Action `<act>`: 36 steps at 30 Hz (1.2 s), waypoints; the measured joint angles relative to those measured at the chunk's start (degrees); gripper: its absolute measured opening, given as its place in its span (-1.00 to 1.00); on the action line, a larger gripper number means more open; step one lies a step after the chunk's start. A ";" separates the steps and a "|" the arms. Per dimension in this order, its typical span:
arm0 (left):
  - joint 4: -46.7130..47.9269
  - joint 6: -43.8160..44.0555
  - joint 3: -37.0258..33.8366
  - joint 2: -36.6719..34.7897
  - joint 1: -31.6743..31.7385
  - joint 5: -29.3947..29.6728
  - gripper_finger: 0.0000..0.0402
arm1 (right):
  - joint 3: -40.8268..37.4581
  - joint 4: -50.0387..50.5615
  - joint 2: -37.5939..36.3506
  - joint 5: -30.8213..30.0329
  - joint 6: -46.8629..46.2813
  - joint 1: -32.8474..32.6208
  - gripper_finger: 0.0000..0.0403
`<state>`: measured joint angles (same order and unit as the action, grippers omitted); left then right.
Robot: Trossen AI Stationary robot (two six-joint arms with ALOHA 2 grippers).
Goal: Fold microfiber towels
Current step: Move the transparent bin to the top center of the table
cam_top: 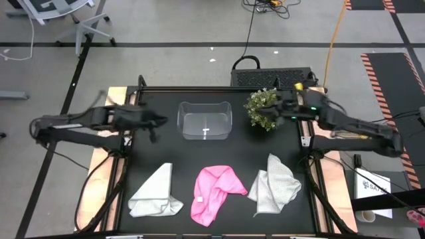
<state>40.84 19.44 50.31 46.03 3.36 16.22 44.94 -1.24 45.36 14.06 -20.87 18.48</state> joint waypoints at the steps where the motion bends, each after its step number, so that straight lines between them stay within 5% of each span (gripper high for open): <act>1: 0.06 0.15 0.23 2.19 -0.45 -1.09 -0.79 | 1.67 0.29 2.59 0.80 1.10 -0.65 -1.00; 5: -1.13 1.23 0.41 8.87 -3.33 -6.86 -0.97 | 6.78 0.49 10.54 1.52 3.10 -3.81 -1.00; 11: -0.94 3.20 0.41 17.78 -9.43 -7.18 -0.98 | 8.07 1.80 18.90 -1.39 3.07 -10.35 -1.00; 22: -1.61 5.25 0.41 33.18 -14.39 -0.42 -0.98 | 8.08 3.33 34.41 -13.90 2.58 -21.50 -1.00; 36: -4.23 6.38 0.34 40.94 -9.98 8.25 -0.98 | 8.07 -0.58 28.81 -21.68 3.42 -24.37 -1.00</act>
<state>36.61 25.82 50.65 86.97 -6.62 24.47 53.01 -1.82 74.18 -7.63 -17.45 -5.89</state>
